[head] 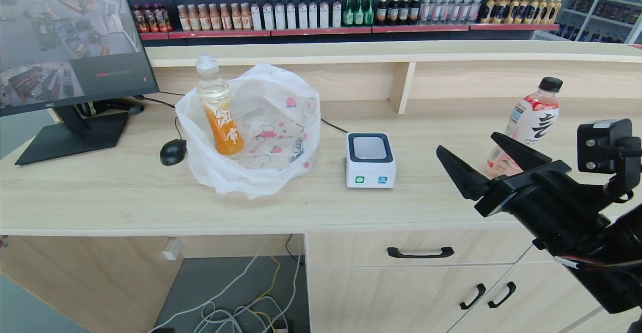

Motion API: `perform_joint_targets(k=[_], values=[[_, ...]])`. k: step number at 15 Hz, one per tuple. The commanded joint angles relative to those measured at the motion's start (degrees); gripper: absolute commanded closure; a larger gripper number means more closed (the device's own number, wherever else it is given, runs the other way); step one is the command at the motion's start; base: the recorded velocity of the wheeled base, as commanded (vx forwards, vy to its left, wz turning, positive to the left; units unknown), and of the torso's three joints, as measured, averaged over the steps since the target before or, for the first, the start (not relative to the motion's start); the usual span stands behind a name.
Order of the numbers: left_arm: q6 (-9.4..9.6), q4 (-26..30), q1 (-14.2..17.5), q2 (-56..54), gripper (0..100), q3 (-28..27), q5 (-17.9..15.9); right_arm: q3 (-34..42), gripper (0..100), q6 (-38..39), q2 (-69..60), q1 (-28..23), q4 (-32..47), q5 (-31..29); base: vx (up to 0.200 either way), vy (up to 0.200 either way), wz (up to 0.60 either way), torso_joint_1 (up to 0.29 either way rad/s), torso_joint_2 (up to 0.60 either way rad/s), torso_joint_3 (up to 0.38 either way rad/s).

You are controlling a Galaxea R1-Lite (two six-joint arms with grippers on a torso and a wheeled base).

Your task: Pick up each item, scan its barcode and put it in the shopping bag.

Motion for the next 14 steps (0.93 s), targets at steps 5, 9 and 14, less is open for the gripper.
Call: perform_joint_targets(k=[5,9,14], values=[[-0.01,0.00,0.00,-0.02,0,0.00,0.02,-0.01,0,0.07,0.55,0.18,-0.12,0.08,0.000,-0.200,0.00,0.005,0.00,0.004],[-0.10,0.00,0.00,-0.02,0,0.00,0.02,0.17,0,0.33,0.90,0.18,-0.12,0.08,0.000,-0.200,0.00,0.000,0.01,0.001],[-0.01,0.00,0.00,-0.02,0,0.00,-0.06,1.22,0,-0.02,0.90,1.06,-0.12,0.25,0.000,-0.080,0.00,0.000,0.00,0.003]])
